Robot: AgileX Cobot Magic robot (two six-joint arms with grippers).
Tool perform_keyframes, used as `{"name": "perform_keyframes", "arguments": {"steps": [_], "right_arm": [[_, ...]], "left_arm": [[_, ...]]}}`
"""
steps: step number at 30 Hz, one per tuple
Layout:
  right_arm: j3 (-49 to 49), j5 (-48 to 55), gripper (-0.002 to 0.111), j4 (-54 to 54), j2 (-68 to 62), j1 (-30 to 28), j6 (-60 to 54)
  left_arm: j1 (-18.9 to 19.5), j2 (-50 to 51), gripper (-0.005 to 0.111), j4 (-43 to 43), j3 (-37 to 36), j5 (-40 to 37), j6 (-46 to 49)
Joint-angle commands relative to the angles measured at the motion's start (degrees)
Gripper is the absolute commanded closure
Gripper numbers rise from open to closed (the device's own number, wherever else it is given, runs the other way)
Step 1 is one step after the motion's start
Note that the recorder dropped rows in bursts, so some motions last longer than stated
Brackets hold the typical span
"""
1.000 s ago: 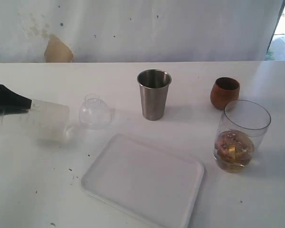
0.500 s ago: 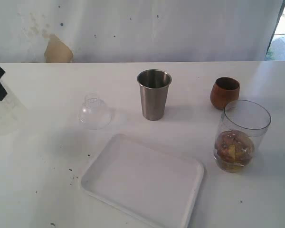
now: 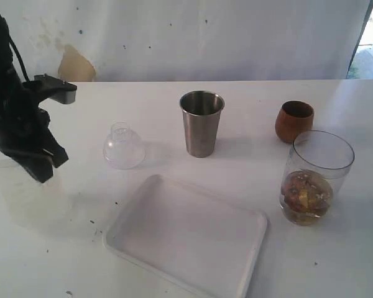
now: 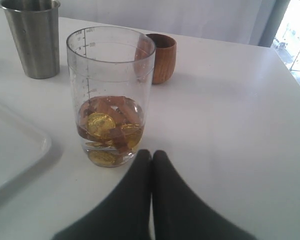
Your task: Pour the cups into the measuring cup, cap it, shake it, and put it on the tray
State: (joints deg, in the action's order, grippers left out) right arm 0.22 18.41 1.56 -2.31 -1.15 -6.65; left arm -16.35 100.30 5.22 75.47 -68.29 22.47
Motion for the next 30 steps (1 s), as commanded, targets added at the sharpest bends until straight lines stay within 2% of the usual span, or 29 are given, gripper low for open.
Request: {"name": "perform_keyframes", "arguments": {"steps": [1,5,6,7,11,16,20,26,30], "right_arm": [[-0.22,-0.53,0.108,0.16,-0.21,0.09,-0.22],[-0.22,-0.53,0.108,0.16,-0.21,0.09,-0.22],[-0.22,-0.53,0.108,0.16,-0.21,0.09,-0.22],[-0.22,-0.53,0.108,0.16,-0.21,0.09,-0.22],[-0.22,-0.53,0.108,0.16,-0.21,0.09,-0.22],[-0.22,-0.53,0.108,0.16,-0.21,0.09,-0.22],[-0.22,-0.53,0.108,0.16,-0.21,0.09,-0.22],[-0.22,-0.53,0.108,0.16,-0.21,0.09,-0.22],[-0.22,-0.53,0.108,0.16,-0.21,0.09,-0.22]], "left_arm": [[-0.54,-0.32,0.065,-0.76,-0.04,0.40,-2.04],[-0.54,-0.32,0.015,-1.02,2.09,-0.53,-3.16],[-0.54,-0.32,0.005,-0.79,2.77,-1.01,-3.16],[-0.54,-0.41,0.001,-0.32,3.74,-1.45,-3.16],[-0.54,-1.17,0.002,2.84,9.25,-1.62,-3.42],[-0.63,-3.05,0.002,4.15,15.93,1.93,-3.18],[-4.65,-2.66,0.002,1.72,17.68,2.85,-2.93],[-14.00,1.33,0.002,-6.90,14.09,16.96,-5.87],[-14.67,7.27,0.002,-10.73,13.74,17.50,-11.27]]}}
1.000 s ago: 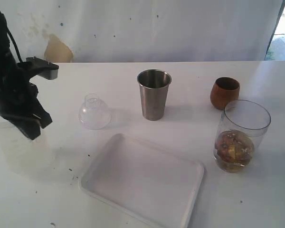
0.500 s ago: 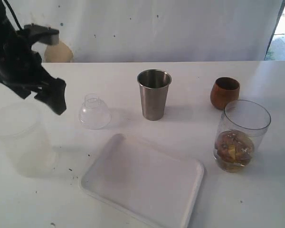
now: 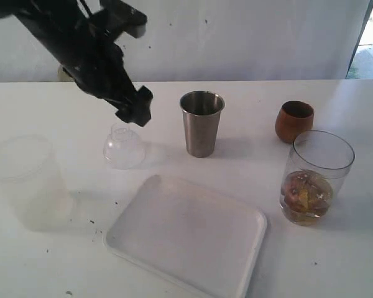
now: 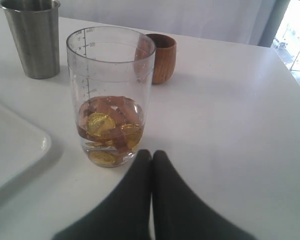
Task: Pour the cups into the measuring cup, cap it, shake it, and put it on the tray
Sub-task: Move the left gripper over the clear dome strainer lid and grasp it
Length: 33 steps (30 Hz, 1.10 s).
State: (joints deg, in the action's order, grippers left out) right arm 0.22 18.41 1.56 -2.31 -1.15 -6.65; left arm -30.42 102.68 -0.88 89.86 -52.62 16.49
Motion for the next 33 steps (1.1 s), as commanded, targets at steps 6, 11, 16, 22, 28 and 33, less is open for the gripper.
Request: {"name": "perform_keyframes", "arguments": {"steps": [6,11,16,22,28,33], "right_arm": [[-0.22,-0.53,0.108,0.16,-0.21,0.09,-0.22],[-0.22,-0.53,0.108,0.16,-0.21,0.09,-0.22],[-0.22,-0.53,0.108,0.16,-0.21,0.09,-0.22],[-0.22,-0.53,0.108,0.16,-0.21,0.09,-0.22],[-0.22,-0.53,0.108,0.16,-0.21,0.09,-0.22],[-0.22,-0.53,0.108,0.16,-0.21,0.09,-0.22]], "left_arm": [[-0.52,11.52,0.002,-12.76,-0.64,6.33,-13.13],[-0.52,12.74,0.002,-13.01,-0.64,9.25,-13.13],[-0.52,12.74,0.045,-14.92,-0.64,8.50,-21.79],[5.85,12.74,0.035,-3.17,-0.53,8.28,-22.50],[7.99,12.74,0.035,1.67,-0.53,10.20,-17.53],[7.99,14.05,0.035,9.62,-0.30,13.18,-11.52]]}}
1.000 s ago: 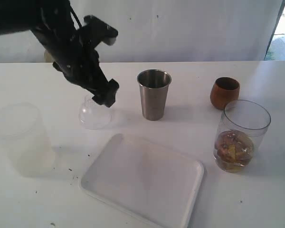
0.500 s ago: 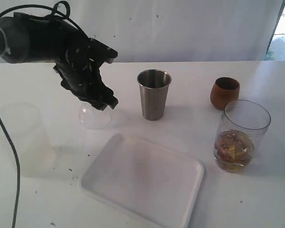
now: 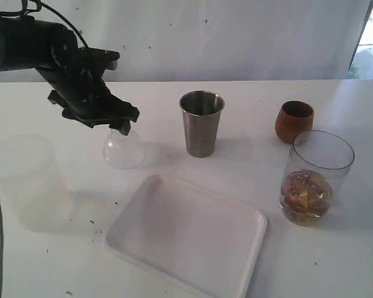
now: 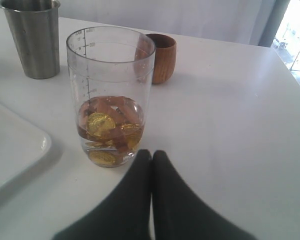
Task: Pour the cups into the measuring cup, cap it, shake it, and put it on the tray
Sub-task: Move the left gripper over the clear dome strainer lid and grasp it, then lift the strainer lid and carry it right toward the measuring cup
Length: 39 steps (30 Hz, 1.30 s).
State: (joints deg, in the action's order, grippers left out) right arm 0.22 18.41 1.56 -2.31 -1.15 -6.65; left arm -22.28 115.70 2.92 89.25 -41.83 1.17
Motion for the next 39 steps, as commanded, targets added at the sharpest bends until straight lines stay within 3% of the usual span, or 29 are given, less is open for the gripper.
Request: {"name": "perform_keyframes", "arguments": {"steps": [1,7,10,13,17,33,39], "right_arm": [[-0.22,-0.53,0.108,0.16,-0.21,0.09,-0.22],[-0.22,-0.53,0.108,0.16,-0.21,0.09,-0.22],[-0.22,-0.53,0.108,0.16,-0.21,0.09,-0.22],[-0.22,-0.53,0.108,0.16,-0.21,0.09,-0.22],[-0.22,-0.53,0.108,0.16,-0.21,0.09,-0.22],[-0.22,-0.53,0.108,0.16,-0.21,0.09,-0.22],[-0.22,-0.53,0.108,0.16,-0.21,0.09,-0.22]], "left_arm": [[-0.15,1.87,0.035,5.82,0.73,2.10,3.80],[-0.15,6.05,0.036,5.94,3.39,1.15,3.69],[-0.15,6.68,0.042,5.56,4.05,1.15,3.80],[-0.15,6.44,0.064,4.39,4.05,1.03,3.80],[-0.15,5.23,0.106,1.66,4.14,-1.86,5.55],[-0.28,-11.97,0.107,-0.58,4.14,-14.75,8.14],[-5.26,-17.35,0.107,-0.19,4.14,-21.37,10.52]]}}
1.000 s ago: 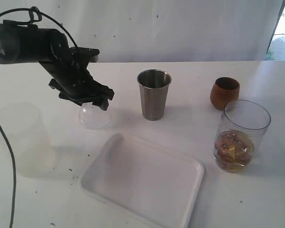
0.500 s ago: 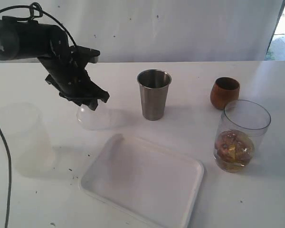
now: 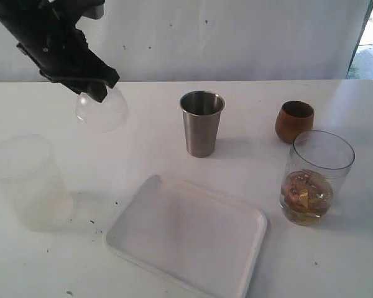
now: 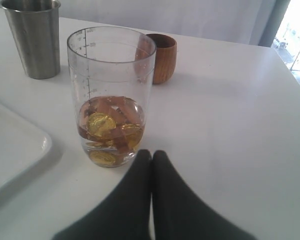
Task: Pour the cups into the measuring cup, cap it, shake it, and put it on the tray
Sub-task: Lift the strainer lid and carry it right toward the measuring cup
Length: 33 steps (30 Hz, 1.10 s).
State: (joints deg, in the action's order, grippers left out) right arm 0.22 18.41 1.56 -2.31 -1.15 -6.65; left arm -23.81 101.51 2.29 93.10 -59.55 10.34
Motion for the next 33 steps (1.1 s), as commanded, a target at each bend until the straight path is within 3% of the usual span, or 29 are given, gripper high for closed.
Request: {"name": "perform_keyframes", "arguments": {"steps": [1,5,9,15,21,28,33], "right_arm": [[-0.22,-0.53,0.108,0.16,-0.21,0.09,-0.22],[-0.22,-0.53,0.108,0.16,-0.21,0.09,-0.22],[-0.22,-0.53,0.108,0.16,-0.21,0.09,-0.22],[-0.22,-0.53,0.108,0.16,-0.21,0.09,-0.22],[-0.22,-0.53,0.108,0.16,-0.21,0.09,-0.22],[-0.22,-0.53,0.108,0.16,-0.21,0.09,-0.22],[-0.22,-0.53,0.108,0.16,-0.21,0.09,-0.22]], "left_arm": [[-5.33,-3.74,0.107,0.45,0.29,-4.30,1.34],[-12.43,-4.74,0.107,1.03,0.29,-4.80,1.34],[-18.40,-4.74,0.107,2.00,0.29,-0.46,0.93],[-24.20,-2.12,0.107,6.68,2.53,4.43,0.93],[-27.91,4.66,0.107,7.20,13.22,3.40,0.68],[-29.49,13.25,0.107,8.25,26.50,-2.26,0.68],[-30.30,17.27,0.107,8.36,32.19,-2.89,1.52]]}}
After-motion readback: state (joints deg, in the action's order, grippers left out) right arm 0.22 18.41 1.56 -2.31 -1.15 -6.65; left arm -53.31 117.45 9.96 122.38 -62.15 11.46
